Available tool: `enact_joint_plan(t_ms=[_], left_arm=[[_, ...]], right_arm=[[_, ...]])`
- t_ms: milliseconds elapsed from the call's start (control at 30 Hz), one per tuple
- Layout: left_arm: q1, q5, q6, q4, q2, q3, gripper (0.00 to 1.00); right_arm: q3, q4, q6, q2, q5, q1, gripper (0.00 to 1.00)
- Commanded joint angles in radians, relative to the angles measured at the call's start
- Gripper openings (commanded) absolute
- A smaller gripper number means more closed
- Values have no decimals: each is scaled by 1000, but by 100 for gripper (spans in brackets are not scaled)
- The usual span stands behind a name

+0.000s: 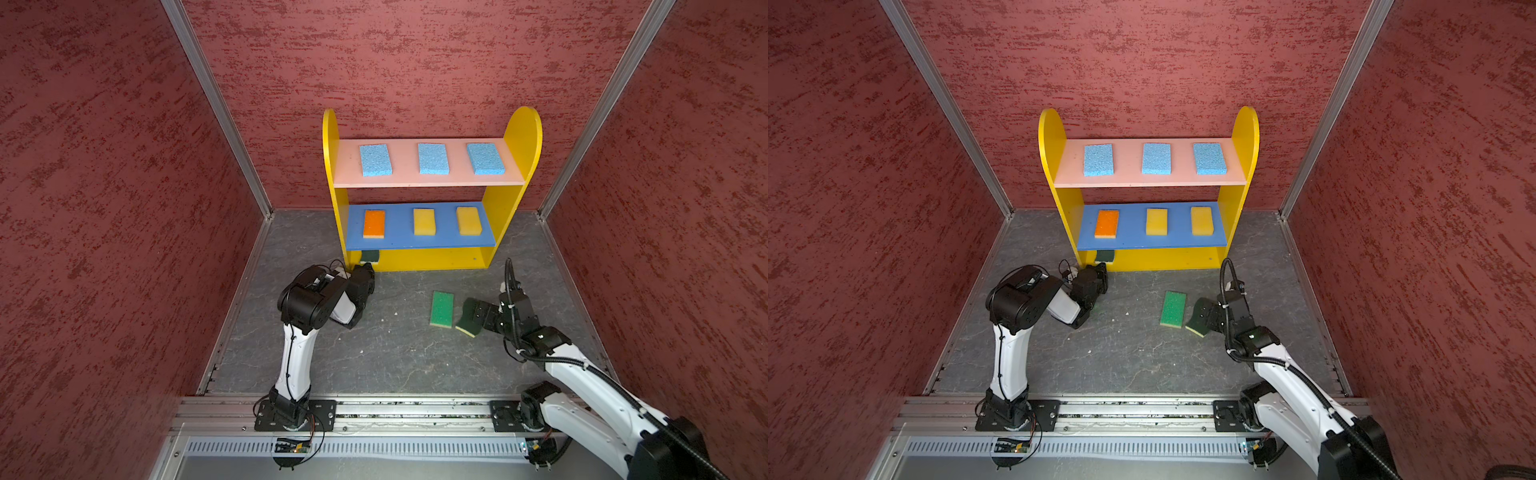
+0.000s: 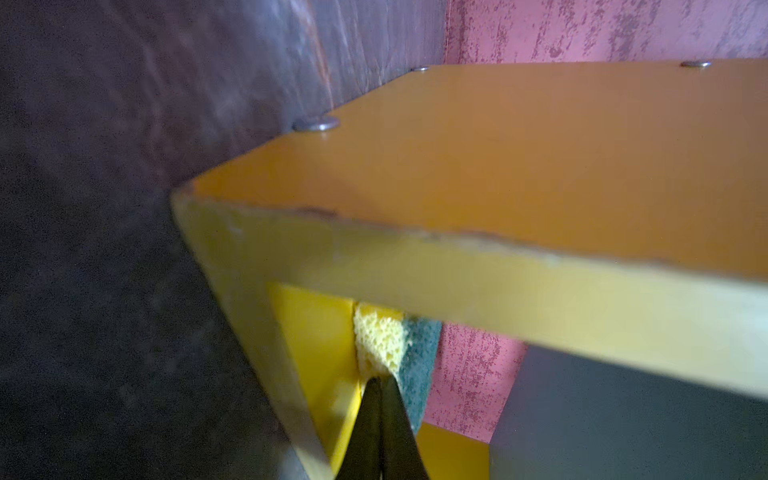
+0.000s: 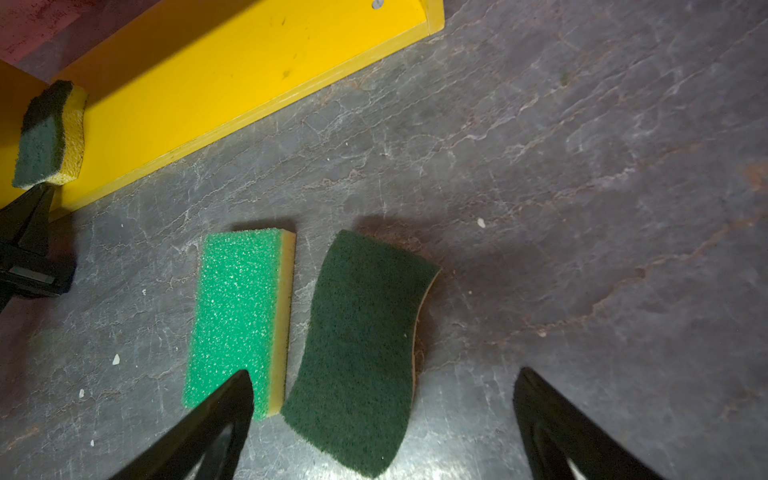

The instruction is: Place and organize the cleaning sponges onto the shelf

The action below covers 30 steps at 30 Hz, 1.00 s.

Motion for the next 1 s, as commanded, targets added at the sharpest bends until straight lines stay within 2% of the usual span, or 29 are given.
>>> enact_joint_plan(t_ms=[0, 367, 467, 567, 800, 967], left_arm=[[-11, 40, -26, -147, 47, -2, 0], [-18, -6, -23, -129, -48, -104, 0], [-19, -11, 33, -147, -124, -149, 7], [-30, -43, 68, -315, -258, -181, 20], [-42, -100, 285, -666, -579, -208, 35], [-66, -174, 458, -918, -779, -183, 37]], right_arm=[[-9, 11, -1, -12, 21, 6, 99], [-7, -4, 13, -29, 15, 6, 99], [-2, -5, 18, -25, 7, 6, 99], [4, -19, 32, -17, 12, 6, 99], [34, -53, 72, -11, -4, 8, 99], [55, -89, 110, -28, -15, 15, 99]])
